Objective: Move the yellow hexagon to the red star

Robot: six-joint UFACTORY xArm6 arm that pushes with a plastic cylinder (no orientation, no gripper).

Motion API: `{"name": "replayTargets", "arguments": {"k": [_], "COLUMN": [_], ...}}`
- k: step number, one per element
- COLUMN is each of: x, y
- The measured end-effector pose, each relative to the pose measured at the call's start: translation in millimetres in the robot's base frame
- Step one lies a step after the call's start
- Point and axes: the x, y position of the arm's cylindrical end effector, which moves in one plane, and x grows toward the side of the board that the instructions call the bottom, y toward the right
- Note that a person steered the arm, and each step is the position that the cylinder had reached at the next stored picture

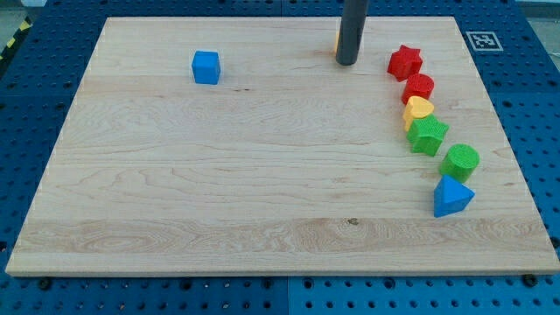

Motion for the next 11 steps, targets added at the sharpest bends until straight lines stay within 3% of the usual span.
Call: {"name": "replayTargets", "arguments": {"k": [1, 2, 3, 5, 9, 11], "x": [-18, -52, -58, -36, -31, -21], "y": [-45, -51, -50, -42, 49, 54]}}
